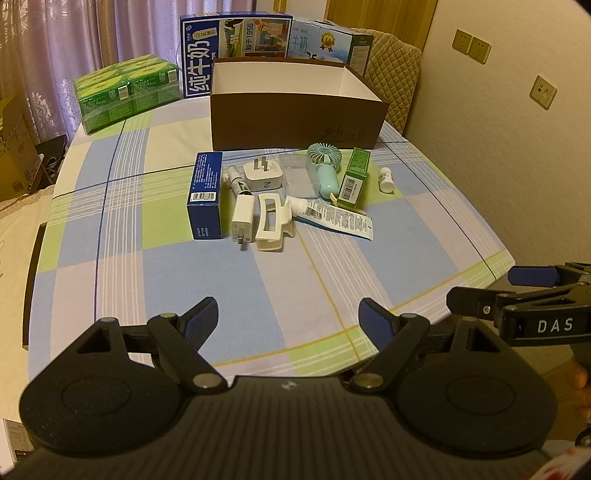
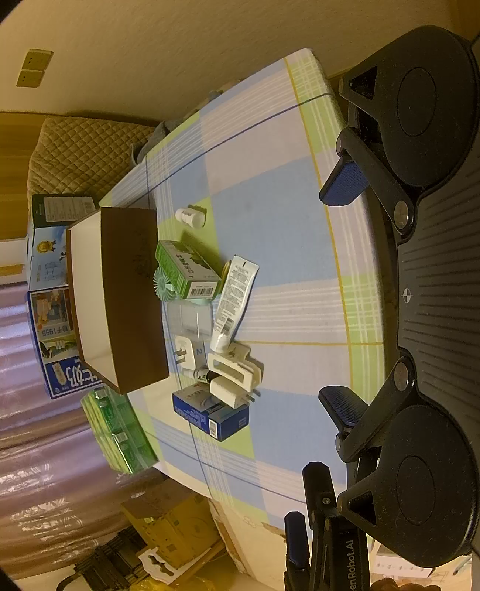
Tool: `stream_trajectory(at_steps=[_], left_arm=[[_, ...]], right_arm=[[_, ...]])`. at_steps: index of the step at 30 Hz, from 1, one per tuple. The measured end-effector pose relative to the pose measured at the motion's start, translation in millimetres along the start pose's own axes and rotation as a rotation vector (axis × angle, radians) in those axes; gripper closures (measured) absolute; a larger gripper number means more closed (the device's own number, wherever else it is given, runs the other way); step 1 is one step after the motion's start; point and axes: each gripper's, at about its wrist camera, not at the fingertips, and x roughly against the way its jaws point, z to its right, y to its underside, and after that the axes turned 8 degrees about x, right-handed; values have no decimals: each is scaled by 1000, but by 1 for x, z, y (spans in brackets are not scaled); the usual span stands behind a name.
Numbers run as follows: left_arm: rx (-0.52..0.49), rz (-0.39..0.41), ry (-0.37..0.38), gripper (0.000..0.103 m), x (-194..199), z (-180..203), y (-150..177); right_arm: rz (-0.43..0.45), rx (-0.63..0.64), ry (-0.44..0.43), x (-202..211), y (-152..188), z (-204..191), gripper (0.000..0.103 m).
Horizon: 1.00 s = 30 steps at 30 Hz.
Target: Organize rigid objects
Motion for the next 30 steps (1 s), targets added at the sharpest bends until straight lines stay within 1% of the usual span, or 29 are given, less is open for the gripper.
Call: stream_trajectory(at_steps=[22,30], left_arm=[[3,2,-1,22,0,-1,-1],[4,2,-1,22,1,-1,-1]], right_arm=[[2,2,0,0,-3,-5,2],[2,-3,3,-3,-10,-2,2]])
